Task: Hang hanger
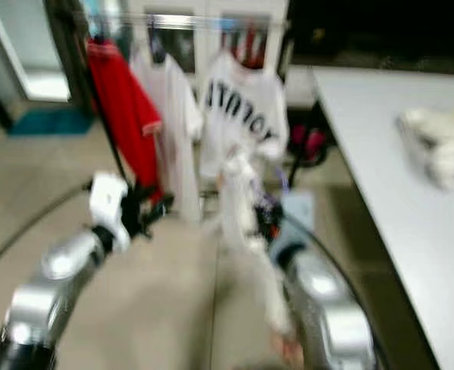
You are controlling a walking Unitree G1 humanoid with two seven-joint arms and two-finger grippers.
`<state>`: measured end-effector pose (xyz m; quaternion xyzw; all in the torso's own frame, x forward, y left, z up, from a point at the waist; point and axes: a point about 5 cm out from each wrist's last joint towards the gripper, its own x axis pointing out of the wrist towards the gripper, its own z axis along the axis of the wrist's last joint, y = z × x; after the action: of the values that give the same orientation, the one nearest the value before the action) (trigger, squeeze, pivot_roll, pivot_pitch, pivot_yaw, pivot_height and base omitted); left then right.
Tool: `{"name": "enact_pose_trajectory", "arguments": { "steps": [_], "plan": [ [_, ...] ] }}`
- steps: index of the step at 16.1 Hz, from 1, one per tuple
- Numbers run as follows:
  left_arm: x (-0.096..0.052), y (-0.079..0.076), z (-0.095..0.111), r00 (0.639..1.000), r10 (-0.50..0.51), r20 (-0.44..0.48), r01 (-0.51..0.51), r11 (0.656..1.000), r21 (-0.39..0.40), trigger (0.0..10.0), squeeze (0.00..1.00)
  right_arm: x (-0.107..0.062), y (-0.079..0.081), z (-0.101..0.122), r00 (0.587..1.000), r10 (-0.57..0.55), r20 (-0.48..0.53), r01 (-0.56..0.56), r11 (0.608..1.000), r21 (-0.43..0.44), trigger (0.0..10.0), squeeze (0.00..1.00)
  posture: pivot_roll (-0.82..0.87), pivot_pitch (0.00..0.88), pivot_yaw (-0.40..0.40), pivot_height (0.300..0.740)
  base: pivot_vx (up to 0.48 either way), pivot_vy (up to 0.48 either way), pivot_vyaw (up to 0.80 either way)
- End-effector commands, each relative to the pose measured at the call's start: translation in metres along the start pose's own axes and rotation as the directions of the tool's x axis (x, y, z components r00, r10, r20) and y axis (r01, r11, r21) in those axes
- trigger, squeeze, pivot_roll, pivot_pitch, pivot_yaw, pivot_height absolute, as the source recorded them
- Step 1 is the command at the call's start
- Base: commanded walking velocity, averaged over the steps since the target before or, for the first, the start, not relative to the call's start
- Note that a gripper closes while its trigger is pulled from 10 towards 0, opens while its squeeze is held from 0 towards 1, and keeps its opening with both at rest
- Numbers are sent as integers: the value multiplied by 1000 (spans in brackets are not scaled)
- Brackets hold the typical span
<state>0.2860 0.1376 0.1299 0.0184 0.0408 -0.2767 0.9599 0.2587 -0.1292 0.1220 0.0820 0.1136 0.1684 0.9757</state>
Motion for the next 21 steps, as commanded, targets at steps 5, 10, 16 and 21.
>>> {"name": "enact_pose_trajectory", "arguments": {
  "steps": [5,10,16,21],
  "plan": [
    [26,-6,19,995,-69,66,70,997,-12,10000,1000,14,20,37,980,149,131,-142,988,-62,0,0,-159,0,3,740,0,0,0],
    [44,-7,24,995,-58,81,49,993,105,10000,0,21,33,41,962,236,140,-224,970,-94,0,0,-161,0,1,740,0,0,0],
    [55,-19,28,983,-124,134,110,988,107,10000,0,19,35,37,956,262,128,-249,962,-114,0,0,-181,0,12,740,0,0,0],
    [60,-11,24,989,-59,135,47,995,91,0,0,19,37,39,948,283,144,-270,957,-105,0,0,-190,0,10,740,0,0,0]
  ]
}}
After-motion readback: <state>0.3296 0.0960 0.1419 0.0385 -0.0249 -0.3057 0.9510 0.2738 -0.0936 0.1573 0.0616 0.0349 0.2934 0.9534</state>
